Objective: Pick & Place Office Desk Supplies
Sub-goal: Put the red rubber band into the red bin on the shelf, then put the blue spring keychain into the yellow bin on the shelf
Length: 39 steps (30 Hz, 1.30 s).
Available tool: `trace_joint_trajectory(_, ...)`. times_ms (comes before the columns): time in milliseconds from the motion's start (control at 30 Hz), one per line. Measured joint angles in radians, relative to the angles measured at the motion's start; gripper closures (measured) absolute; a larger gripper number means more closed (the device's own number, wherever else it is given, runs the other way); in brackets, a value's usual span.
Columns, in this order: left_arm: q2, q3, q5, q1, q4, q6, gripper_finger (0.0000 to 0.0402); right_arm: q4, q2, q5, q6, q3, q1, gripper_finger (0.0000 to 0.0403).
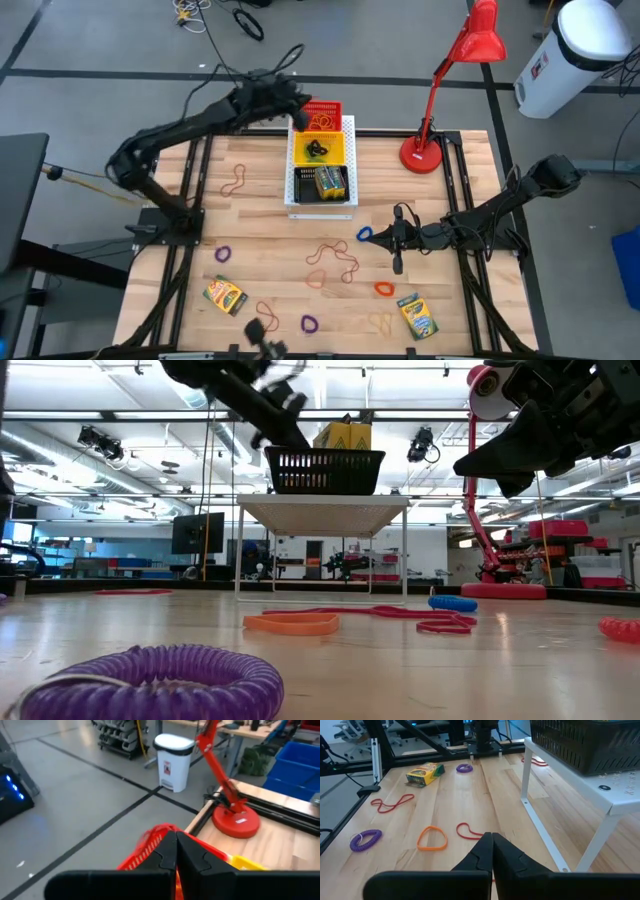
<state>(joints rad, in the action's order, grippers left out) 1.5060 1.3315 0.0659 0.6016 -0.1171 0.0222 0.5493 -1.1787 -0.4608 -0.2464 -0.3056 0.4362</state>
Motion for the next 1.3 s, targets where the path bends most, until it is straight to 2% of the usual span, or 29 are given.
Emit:
trace_joint_trajectory(133, 0.113, 0.077, -0.006, 0.025, -0.001, 0.003, 0.0396, 0.000, 0.000, 0.000, 0.000, 0.000, 0.000, 0.0398)
trace_joint_trajectory(267, 0.193, 0.122, -0.065, 0.043, -0.015, 0.019, 0.0395, 0.000, 0.000, 0.000, 0.000, 0.000, 0.000, 0.0398)
trace_joint_trajectory(400, 0.234, 0.135, -0.042, 0.048, -0.036, 0.025, 0.0389, 0.000, 0.000, 0.000, 0.000, 0.000, 0.000, 0.0398)
trace_joint_trajectory(533, 0.234, 0.135, -0.014, 0.042, -0.050, 0.054, 0.0363, 0.000, 0.000, 0.000, 0.000, 0.000, 0.000, 0.0398)
trace_joint_trajectory(733, 0.181, 0.135, -0.013, 0.028, -0.104, 0.079, 0.0306, 0.000, 0.000, 0.000, 0.000, 0.000, 0.000, 0.0398)
trace_joint_trajectory(867, 0.133, 0.136, -0.013, 0.015, -0.180, 0.108, 0.0287, 0.000, 0.000, 0.000, 0.000, 0.000, -0.001, 0.0398)
trace_joint_trajectory(1100, 0.010, 0.136, 0.034, -0.052, -0.482, 0.294, 0.0313, 0.000, 0.000, 0.000, 0.000, 0.000, -0.002, 0.0398)
trace_joint_trajectory(1200, -0.056, 0.128, 0.027, -0.070, -0.585, 0.302, 0.0331, 0.000, 0.000, 0.000, 0.000, 0.000, -0.002, 0.0398)
trace_joint_trajectory(1300, -0.145, 0.070, 0.027, -0.087, -0.593, 0.276, 0.0348, 0.000, 0.000, 0.000, 0.000, 0.000, -0.002, 0.0398)
